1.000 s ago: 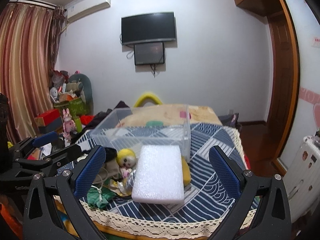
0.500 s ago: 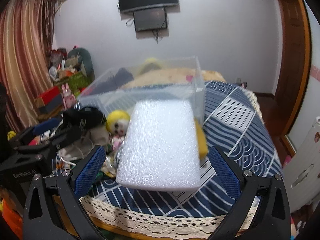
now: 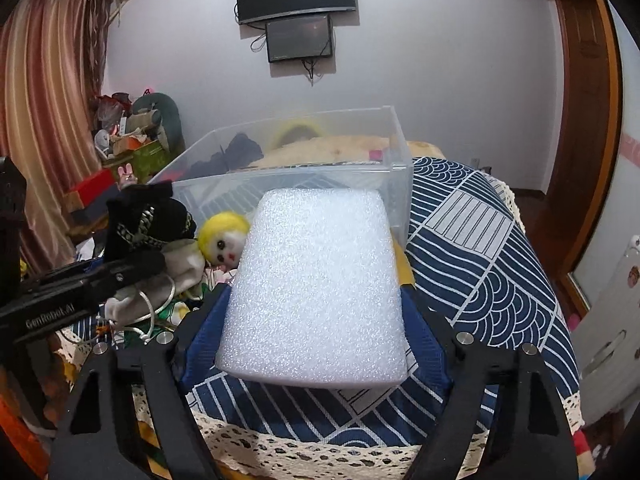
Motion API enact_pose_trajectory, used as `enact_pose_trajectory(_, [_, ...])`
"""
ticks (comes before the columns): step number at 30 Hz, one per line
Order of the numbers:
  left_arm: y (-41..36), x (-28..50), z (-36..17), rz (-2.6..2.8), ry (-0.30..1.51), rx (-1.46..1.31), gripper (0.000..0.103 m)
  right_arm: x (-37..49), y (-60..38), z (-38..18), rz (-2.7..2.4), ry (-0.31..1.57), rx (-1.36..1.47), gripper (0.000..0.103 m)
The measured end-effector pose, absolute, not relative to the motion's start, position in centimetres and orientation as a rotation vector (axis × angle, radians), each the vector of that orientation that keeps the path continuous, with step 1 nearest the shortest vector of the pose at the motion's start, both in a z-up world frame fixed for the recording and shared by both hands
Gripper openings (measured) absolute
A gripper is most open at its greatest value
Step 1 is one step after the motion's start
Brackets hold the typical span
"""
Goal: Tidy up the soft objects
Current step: 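Grasp the black-strapped cream bag with the left gripper while the right grasps the white foam block, then lower the cream bag into the clear box with the left gripper while the right drops the foam block in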
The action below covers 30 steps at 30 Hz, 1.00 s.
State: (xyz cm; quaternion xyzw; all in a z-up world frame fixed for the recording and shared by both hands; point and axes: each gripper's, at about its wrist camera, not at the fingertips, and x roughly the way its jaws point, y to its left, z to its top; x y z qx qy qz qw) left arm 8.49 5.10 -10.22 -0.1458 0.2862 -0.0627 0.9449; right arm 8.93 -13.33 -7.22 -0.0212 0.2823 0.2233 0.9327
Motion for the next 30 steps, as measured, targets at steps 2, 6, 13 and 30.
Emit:
enact_pose_trajectory(2, [5.2,8.1,-9.9,-0.122,0.573,-0.297,0.017,8.6,-13.5,-6.9,0.448,0.56,-0.052,0.079])
enact_pose_trajectory(6, [5.2,7.4,-9.0,-0.091,0.543,-0.263,0.014,8.0,-14.2,-6.3,0.434,0.517,-0.059,0.079])
enact_pose_trajectory(13, [5.5,5.8,-6.5,-0.053,0.458,-0.234,0.013,7.4,-14.5,-4.4,0.421,0.458,-0.048,0.079])
enact_pose_trajectory(30, [5.0,6.8,1.1,-0.046,0.262,-0.163,0.013,9.4,-14.1,0.7,0.425,0.312,-0.063,0.079])
